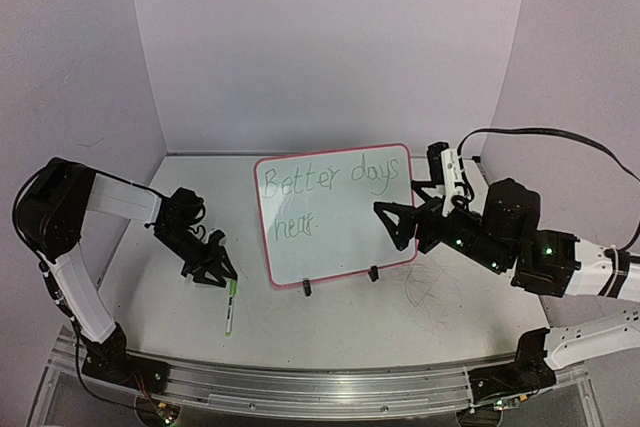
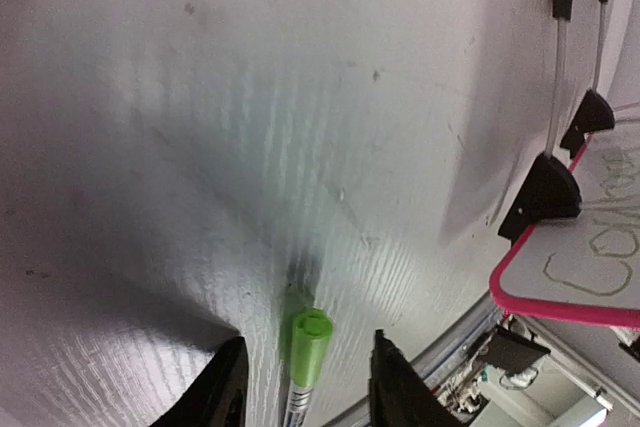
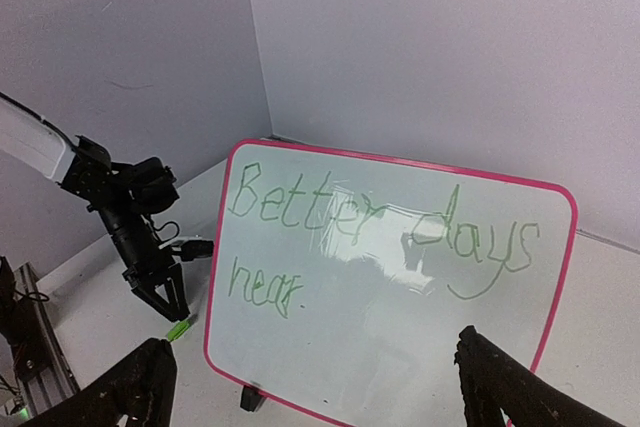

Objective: Write a sentence on the whiteboard
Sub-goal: Put down the whiteboard marker at the center of the board, then reset both arms

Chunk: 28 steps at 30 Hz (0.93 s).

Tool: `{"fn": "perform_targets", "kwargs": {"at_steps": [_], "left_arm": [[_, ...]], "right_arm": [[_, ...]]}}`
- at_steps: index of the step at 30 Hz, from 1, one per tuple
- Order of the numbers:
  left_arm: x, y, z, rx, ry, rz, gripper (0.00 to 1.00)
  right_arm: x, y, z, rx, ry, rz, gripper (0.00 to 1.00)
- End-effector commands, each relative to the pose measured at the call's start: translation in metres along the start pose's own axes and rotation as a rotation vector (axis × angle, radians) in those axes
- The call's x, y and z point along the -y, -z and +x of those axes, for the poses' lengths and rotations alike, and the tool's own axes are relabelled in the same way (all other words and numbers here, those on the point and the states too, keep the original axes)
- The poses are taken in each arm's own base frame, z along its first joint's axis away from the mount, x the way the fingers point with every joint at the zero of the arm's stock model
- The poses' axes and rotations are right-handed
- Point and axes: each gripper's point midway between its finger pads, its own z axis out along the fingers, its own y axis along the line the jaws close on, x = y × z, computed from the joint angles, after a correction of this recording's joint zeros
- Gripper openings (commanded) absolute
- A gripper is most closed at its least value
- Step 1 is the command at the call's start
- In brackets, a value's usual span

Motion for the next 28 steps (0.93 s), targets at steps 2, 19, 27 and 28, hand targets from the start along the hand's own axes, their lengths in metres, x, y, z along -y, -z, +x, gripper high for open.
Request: {"fn": "perform_targets", "kwargs": {"at_steps": [2,19,27,28], "left_arm": [[-0.008,0.051,-0.041,0.300,-0.043,-0.207,0.50],[0.274,0.465,0.054,1.532,-0.816,0.203,0.99],[0.287,0.486,0.082,1.608,-0.911,0.235,0.99],[0.285,0.485,0.082,1.607,-0.911,0.233,0.99]], "right_arm": [[0.041,0.018,-0.043,0.073,-0.038,0.237,0.98],[0.091,0.113,-0.201,0.306,-0.013,0.515,0.98],[0.099,0.122,-0.202,0.336,-0.057,0.551,0.98],[0.104,0.122,-0.198,0.329,-0.061,0.585,0.98]]}}
